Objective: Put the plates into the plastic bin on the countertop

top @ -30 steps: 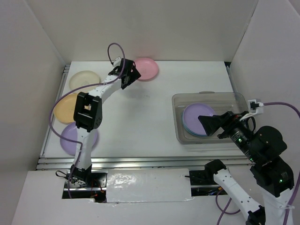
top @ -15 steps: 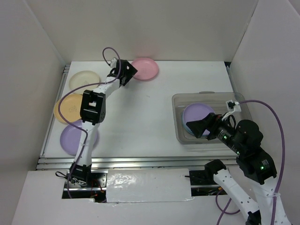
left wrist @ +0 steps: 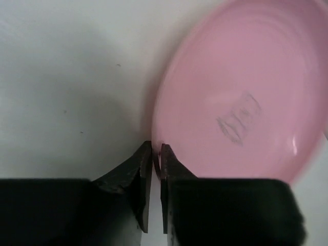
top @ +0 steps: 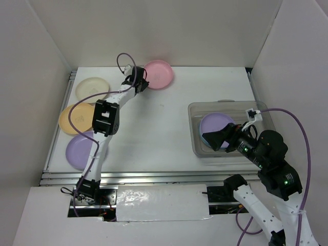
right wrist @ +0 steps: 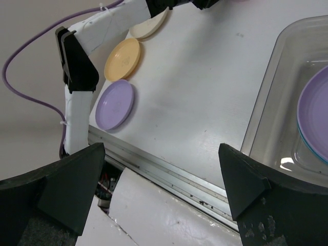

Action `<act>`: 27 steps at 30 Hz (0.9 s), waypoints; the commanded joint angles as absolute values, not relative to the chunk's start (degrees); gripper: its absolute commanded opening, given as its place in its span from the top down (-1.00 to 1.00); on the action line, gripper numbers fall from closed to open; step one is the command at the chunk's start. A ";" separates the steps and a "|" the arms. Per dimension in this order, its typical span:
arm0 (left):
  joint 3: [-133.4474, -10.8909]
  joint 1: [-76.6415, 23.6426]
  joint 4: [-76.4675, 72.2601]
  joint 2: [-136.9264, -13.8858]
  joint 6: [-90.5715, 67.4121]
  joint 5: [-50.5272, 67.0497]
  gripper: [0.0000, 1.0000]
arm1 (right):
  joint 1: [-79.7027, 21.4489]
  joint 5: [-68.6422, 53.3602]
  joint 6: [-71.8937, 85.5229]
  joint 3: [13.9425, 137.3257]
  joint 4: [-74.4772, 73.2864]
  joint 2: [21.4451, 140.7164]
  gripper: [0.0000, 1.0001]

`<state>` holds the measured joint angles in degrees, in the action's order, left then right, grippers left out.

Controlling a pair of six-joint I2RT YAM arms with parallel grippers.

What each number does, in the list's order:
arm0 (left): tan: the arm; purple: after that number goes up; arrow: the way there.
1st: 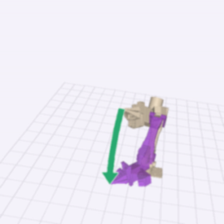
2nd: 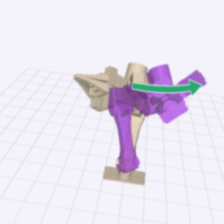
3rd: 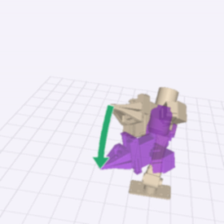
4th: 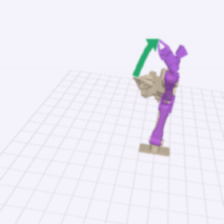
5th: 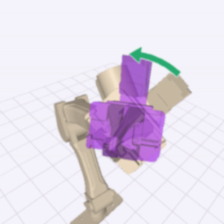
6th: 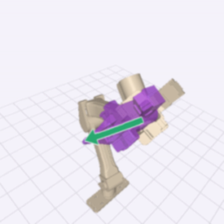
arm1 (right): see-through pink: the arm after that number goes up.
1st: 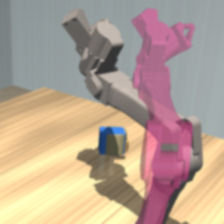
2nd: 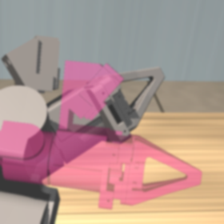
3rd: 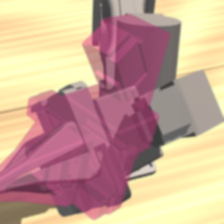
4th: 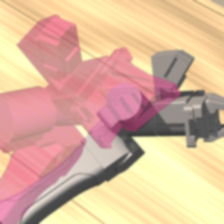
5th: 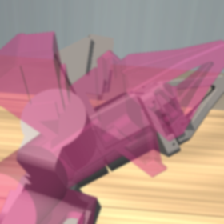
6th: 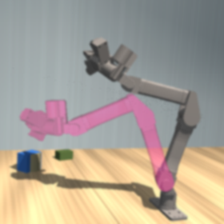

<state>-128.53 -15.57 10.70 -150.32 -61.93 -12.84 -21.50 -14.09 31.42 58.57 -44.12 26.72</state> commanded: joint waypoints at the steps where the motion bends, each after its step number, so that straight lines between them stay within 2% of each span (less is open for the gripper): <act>1: -126.74 -15.65 12.83 -151.70 -61.17 -14.76 0.60 | -21.80 -14.77 29.88 60.82 -41.48 26.90 -1.00; 3: -124.47 -15.47 12.40 -150.30 -61.00 -13.98 0.77 | -21.80 -14.24 29.79 61.00 -41.92 26.72 -1.00; 4: -122.63 -15.29 11.70 -149.07 -61.00 -13.28 1.00 | -21.71 -13.98 29.62 61.08 -41.92 26.54 -1.00; 8: -107.70 -16.52 6.61 -135.91 -59.95 -16.94 1.00 | -21.80 -12.57 29.18 61.35 -42.63 26.36 -1.00; 9: -100.18 -17.05 3.63 -127.44 -59.16 -17.92 1.00 | -21.88 -12.39 29.09 61.70 -43.06 26.28 -1.00; 11: -93.72 -19.41 1.06 -118.43 -54.88 -20.72 1.00 | -21.88 -12.13 29.18 62.14 -43.33 26.02 -1.00; 12: -89.60 -22.03 0.53 -109.95 -52.76 -21.44 1.00 | -21.71 -11.69 28.92 62.49 -43.59 25.58 -1.00; 13: -88.08 -23.28 -1.56 -106.47 -45.95 -21.27 1.00 | -21.80 -10.65 28.92 62.66 -43.85 25.32 -1.00; 15: -88.06 -25.74 1.81 -99.16 -42.81 -18.29 1.00 | -21.88 -9.58 29.00 62.58 -44.30 24.79 -1.00; 19: -90.78 -34.26 12.88 -96.41 -38.77 -13.46 1.00 | -21.80 -5.63 29.27 64.07 -45.52 23.82 -1.00; 27: -104.20 -47.53 20.12 -110.99 -38.23 -6.33 1.00 | -21.88 5.70 31.73 79.17 -56.93 27.77 -1.00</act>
<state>-101.14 -44.73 13.04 -102.91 -40.23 -10.07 -21.50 -0.40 30.87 73.89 -51.62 25.87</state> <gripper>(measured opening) 0.057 0.998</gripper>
